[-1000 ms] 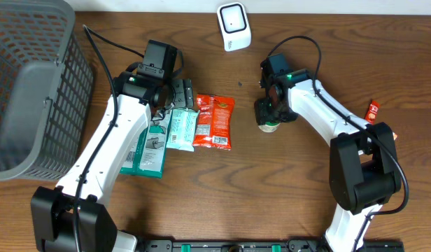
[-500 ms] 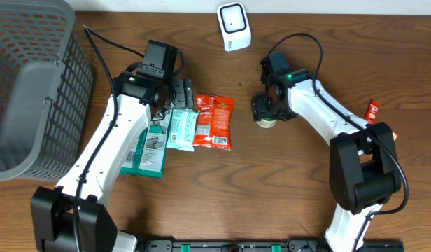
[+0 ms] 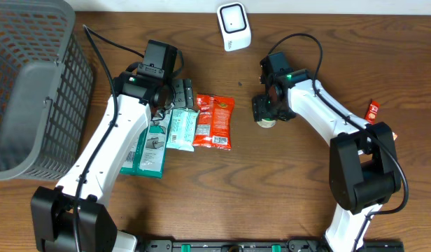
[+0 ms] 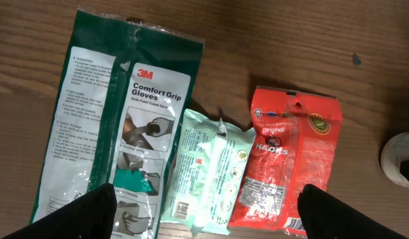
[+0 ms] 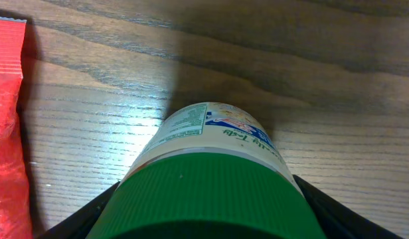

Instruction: Scan the item barcode

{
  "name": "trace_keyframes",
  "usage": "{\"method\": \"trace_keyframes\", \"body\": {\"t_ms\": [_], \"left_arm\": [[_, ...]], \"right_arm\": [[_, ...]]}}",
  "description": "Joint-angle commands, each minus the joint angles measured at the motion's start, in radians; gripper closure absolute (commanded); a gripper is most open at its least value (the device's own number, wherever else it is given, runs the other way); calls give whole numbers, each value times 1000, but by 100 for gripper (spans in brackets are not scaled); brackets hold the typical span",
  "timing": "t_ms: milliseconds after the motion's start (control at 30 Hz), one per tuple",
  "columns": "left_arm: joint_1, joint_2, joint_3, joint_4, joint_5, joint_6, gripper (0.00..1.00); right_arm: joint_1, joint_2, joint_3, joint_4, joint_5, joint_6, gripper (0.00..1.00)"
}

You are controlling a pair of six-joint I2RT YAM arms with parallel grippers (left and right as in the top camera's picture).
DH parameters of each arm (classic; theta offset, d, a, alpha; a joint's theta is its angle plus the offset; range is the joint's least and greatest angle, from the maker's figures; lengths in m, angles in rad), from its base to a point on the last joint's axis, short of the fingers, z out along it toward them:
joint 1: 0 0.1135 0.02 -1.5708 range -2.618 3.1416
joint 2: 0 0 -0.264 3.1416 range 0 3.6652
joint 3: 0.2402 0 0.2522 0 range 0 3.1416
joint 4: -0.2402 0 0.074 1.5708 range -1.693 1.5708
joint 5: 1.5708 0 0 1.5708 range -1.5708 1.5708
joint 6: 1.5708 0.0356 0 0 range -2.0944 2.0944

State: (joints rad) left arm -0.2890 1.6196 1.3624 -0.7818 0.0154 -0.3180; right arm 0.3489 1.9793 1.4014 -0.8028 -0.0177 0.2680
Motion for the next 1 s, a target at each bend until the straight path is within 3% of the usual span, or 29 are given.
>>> {"method": "trace_keyframes", "body": {"t_ms": [0,167,267,567,767,967], "left_arm": [[3,2,-3,-2,-17,-9,12],[3,2,-3,-2,-16,-9,12],[3,2,-3,-3,-17,-9,12],[3,2,-3,-3,-17,-9,12],[3,2,-3,-2,-17,-9,12],[3,2,-3,-2,-16,-9,12]], "right_arm": [[6,3,-8,0,14,-15,31],[6,3,-8,-8,13,-15,37],[6,0,-8,-17,8,-6,51],[6,-151,-8,-40,8,17,53],[6,-323,-8,-45,-24,116,59],[5,-414,-8,-68,-41,202,57]]}}
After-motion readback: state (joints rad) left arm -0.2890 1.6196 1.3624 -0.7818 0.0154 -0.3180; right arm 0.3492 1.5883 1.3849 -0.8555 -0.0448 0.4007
